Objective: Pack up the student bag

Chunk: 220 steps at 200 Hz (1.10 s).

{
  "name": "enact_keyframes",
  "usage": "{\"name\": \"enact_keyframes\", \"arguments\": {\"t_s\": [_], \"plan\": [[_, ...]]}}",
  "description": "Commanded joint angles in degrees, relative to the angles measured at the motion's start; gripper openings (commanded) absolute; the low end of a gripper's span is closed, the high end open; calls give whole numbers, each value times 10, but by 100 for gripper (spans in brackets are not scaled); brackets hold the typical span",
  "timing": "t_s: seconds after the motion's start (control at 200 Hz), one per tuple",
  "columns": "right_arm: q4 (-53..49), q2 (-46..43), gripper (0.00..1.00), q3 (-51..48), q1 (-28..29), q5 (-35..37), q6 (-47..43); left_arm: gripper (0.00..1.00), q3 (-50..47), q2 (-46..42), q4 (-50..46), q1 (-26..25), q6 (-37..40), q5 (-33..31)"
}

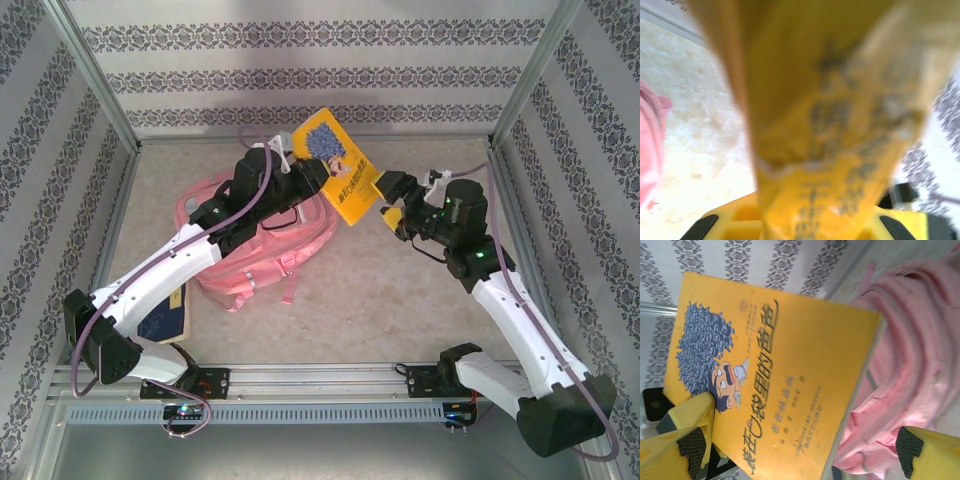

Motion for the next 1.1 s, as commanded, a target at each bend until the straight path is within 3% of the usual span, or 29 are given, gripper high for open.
{"name": "enact_keyframes", "arguments": {"t_s": [0.0, 0.24, 0.395, 0.655, 0.809, 0.994, 1.024, 1.094], "plan": [[132, 14, 98, -11, 18, -9, 109, 0, -14, -33, 120, 9, -130, 2], [253, 40, 98, -35, 59, 49, 163, 0, -35, -58, 134, 12, -186, -21], [293, 52, 89, -33, 67, 75, 159, 0, -35, -58, 125, 13, -213, -8], [248, 46, 62, 6, 53, 98, 76, 0, -43, -63, 98, 13, -228, 4], [254, 58, 43, 10, 49, 93, 76, 0, -54, -63, 109, 13, -239, 12], [240, 68, 6, 18, 39, 94, 65, 0, -52, -60, 99, 13, -232, 26], [241, 69, 0, 18, 35, 92, 66, 6, -52, -59, 96, 13, -231, 27], [213, 65, 0, 22, 24, 90, 60, 28, -48, -60, 75, 17, -217, 34]]}}
